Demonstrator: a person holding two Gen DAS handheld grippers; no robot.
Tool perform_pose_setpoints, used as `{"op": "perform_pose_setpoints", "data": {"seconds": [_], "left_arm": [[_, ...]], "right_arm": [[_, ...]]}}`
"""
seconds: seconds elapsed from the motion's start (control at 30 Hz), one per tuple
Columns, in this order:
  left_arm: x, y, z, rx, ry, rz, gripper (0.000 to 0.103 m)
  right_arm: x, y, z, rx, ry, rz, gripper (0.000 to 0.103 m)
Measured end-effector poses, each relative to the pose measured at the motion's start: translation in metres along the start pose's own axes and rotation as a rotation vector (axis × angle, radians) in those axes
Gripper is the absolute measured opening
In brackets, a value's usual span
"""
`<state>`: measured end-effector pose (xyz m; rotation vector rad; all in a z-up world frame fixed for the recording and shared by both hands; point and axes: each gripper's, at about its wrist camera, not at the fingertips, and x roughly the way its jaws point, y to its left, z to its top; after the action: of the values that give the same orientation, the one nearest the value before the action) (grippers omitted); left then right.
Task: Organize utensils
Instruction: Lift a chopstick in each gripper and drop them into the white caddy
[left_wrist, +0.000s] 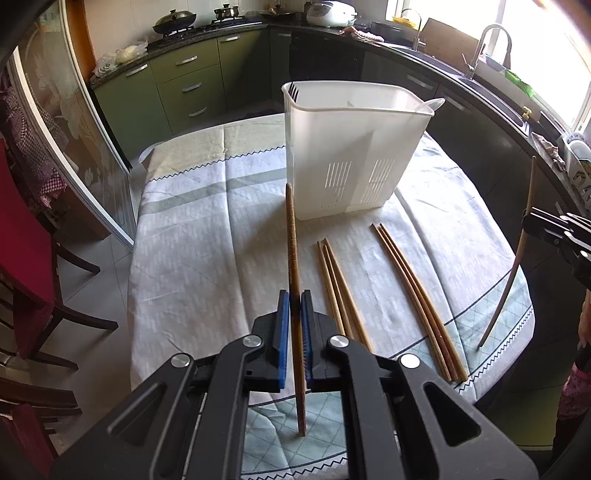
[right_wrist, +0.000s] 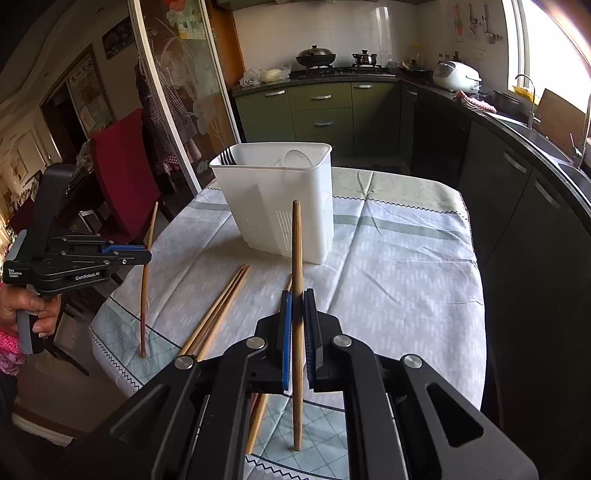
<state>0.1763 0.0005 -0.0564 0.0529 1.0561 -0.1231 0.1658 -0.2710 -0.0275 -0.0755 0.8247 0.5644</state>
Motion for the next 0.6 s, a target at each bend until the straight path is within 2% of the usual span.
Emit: {"op": "perform_pose_setpoints", "data": {"seconds": [0.6], "left_arm": [[-0.057, -0.003, -0.020, 0.021, -0.118, -0.026, 0.006]], "right_arm": [[-0.020, 0.007, -0.001, -0.020, -0.051, 0.015, 0.007]]}}
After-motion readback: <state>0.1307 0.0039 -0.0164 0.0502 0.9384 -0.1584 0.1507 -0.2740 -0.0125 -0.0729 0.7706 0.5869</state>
